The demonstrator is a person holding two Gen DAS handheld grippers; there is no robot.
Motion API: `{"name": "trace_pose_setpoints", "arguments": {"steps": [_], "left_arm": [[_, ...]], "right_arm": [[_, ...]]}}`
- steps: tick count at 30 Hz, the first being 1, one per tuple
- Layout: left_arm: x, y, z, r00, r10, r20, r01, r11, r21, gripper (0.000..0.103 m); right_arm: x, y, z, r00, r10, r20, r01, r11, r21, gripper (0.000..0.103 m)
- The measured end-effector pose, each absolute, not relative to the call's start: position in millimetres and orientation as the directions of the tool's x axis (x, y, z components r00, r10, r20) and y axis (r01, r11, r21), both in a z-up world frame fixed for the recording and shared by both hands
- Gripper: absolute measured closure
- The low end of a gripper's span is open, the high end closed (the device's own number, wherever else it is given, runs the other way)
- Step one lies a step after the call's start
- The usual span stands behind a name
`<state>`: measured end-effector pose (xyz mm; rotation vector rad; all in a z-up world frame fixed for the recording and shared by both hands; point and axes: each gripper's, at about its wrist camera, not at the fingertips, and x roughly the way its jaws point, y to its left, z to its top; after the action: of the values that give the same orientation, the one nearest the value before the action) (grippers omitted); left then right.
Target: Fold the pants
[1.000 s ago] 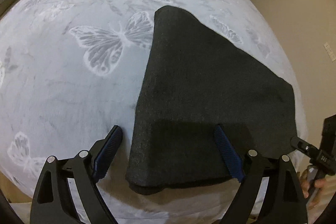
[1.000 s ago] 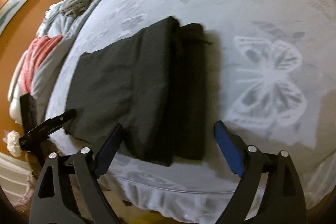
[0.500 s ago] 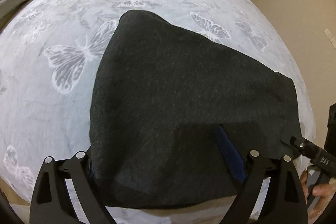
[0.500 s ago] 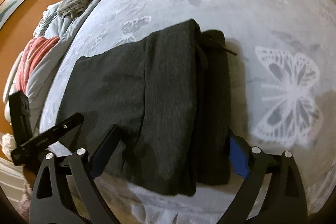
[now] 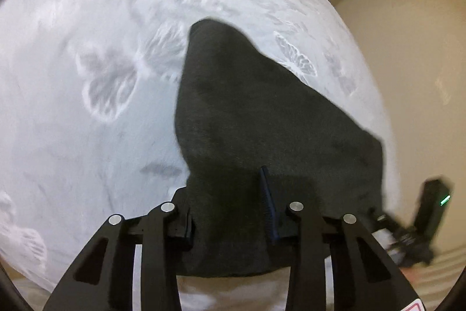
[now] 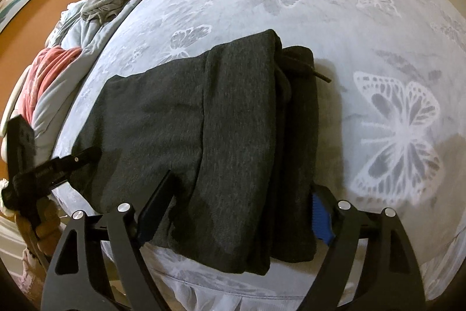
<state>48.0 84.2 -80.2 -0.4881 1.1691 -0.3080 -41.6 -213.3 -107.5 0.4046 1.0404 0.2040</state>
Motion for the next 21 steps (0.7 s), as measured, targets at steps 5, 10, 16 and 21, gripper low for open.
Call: {"name": "trace_pose_setpoints", "arguments": {"steps": [5, 10, 16, 21], "left_arm": [[54, 81, -90, 0.354, -0.486, -0.799, 0.011, 0.856, -0.517, 0.049], [59, 58, -85, 0.41, -0.442, -0.798, 0.077, 0.888, -0.453, 0.039], [48, 54, -71, 0.45, -0.407, -0.795, 0.096, 0.907, -0.41, 0.081], [6, 61, -50, 0.436, -0.478, -0.763, 0.138, 0.873, -0.468, 0.082]], "right_arm": [[-44, -214, -108, 0.49, 0.367, -0.791, 0.031, 0.899, 0.436, 0.022], [-43, -211, -108, 0.496, 0.365, -0.788, 0.034, 0.899, 0.437, 0.019], [-53, -214, -93, 0.545, 0.377, -0.749, 0.005, 0.892, 0.452, 0.074], [-92, -201, -67, 0.571, 0.39, -0.722, -0.065, 0.899, 0.434, 0.074]]}}
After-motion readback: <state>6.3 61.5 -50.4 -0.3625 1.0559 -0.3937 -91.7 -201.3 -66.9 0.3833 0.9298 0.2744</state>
